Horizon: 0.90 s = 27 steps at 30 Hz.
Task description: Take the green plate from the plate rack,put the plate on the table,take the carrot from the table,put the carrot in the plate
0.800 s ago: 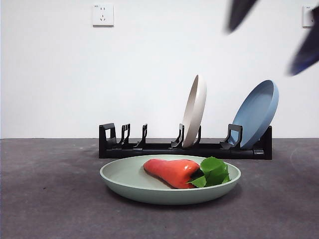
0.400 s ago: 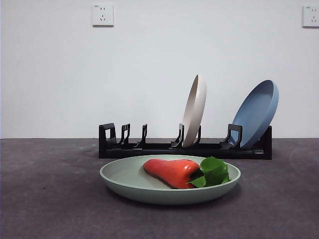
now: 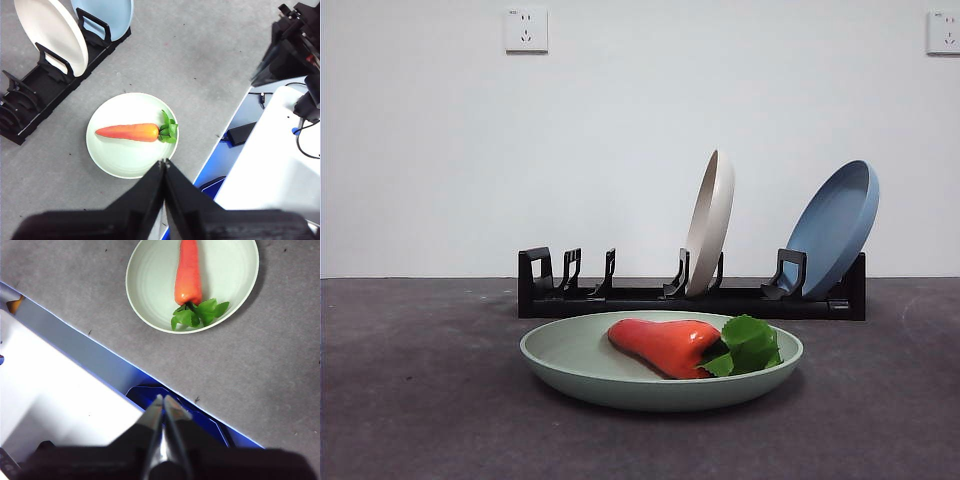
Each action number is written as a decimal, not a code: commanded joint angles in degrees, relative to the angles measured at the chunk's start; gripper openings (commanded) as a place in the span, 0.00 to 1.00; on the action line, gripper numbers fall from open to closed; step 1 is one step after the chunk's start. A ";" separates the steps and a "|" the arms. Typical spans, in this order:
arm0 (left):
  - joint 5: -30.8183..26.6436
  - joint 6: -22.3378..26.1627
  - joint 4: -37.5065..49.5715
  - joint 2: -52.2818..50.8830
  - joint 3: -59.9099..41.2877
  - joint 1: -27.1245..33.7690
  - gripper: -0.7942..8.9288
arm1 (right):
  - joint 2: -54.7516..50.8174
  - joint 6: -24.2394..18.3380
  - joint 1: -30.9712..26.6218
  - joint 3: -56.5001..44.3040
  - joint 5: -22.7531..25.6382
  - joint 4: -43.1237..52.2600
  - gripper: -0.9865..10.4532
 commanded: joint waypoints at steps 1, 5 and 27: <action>-0.24 0.68 -2.91 -0.04 -0.24 0.13 0.08 | -0.09 0.59 0.13 -0.31 0.20 0.17 0.09; -0.22 0.68 -2.91 -0.04 -0.24 0.13 0.08 | -0.09 0.59 0.13 -0.31 0.20 0.20 0.09; 23.91 22.29 33.77 -12.66 -6.32 35.89 0.08 | -0.13 0.59 0.13 -0.31 0.20 0.17 0.09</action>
